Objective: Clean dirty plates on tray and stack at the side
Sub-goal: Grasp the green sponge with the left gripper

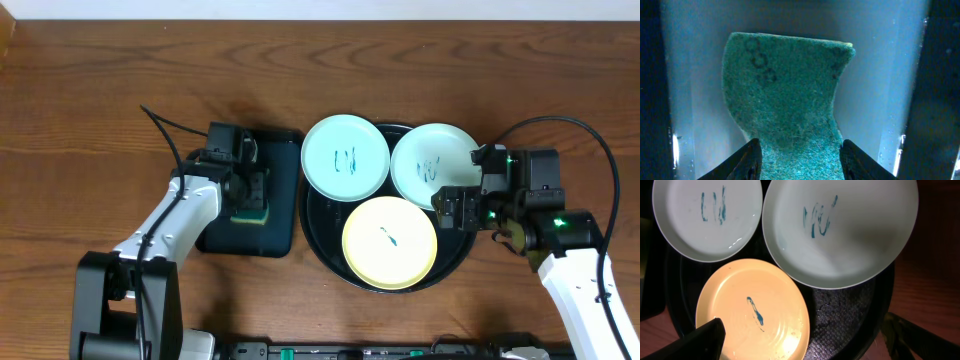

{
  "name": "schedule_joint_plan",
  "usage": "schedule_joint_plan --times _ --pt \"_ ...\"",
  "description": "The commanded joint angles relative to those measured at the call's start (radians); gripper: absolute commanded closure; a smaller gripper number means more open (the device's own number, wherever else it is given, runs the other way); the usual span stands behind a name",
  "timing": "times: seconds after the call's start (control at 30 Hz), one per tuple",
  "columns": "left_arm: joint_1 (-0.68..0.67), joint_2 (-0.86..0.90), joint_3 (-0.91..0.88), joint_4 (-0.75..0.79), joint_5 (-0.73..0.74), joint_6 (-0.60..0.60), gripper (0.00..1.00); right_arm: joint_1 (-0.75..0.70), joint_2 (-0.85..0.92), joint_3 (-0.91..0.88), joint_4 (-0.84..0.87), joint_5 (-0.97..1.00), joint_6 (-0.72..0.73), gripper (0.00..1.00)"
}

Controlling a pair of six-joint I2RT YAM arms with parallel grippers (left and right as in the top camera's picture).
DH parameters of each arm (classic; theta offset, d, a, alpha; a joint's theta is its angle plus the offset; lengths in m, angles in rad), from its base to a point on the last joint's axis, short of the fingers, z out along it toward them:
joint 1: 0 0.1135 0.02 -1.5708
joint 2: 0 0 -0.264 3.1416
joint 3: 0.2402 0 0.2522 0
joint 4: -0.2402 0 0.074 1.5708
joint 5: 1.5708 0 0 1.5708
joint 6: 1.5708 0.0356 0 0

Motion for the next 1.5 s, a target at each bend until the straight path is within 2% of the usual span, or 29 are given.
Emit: schedule_joint_plan --times 0.0,0.4,0.6,0.63,0.67,0.73,0.77,0.97,1.23,1.37,1.47 --pt "-0.002 0.003 0.025 0.002 -0.032 -0.002 0.48 0.01 0.001 0.019 0.0 -0.011 0.007 0.02" --pt "-0.002 0.018 0.0 0.029 -0.031 -0.003 0.48 0.01 0.001 0.019 0.0 -0.011 0.007 0.03" --pt "-0.002 0.082 0.0 0.031 -0.031 -0.003 0.54 0.01 0.001 0.019 -0.002 -0.011 0.007 0.04" --pt "-0.002 0.094 0.0 0.032 -0.031 -0.003 0.57 0.01 0.001 0.019 -0.002 -0.011 0.007 0.05" --pt "-0.002 0.113 0.0 0.031 -0.031 -0.003 0.69 0.01 0.001 0.019 -0.002 -0.011 0.007 0.06" --pt "-0.002 0.113 0.0 0.027 -0.031 -0.003 0.81 0.01 0.001 0.019 -0.002 -0.011 0.007 0.06" --pt "-0.002 0.106 0.001 0.027 -0.031 -0.003 0.92 0.01 0.001 0.019 -0.002 -0.011 0.007 0.06" --pt "0.0 0.007 0.004 0.02 -0.031 -0.003 0.93 0.01 0.001 0.019 -0.006 -0.011 0.007 0.07" --pt "0.0 -0.191 0.004 -0.069 -0.024 -0.003 0.93 0.01 0.006 0.018 -0.034 -0.011 0.007 0.13" --pt "-0.001 -0.193 0.0 -0.091 -0.021 -0.007 0.93 0.011 0.031 0.016 -0.048 -0.016 0.007 0.16" --pt "-0.001 -0.162 -0.001 -0.093 0.037 -0.007 0.92 0.011 0.062 0.011 -0.056 -0.031 0.007 0.21"
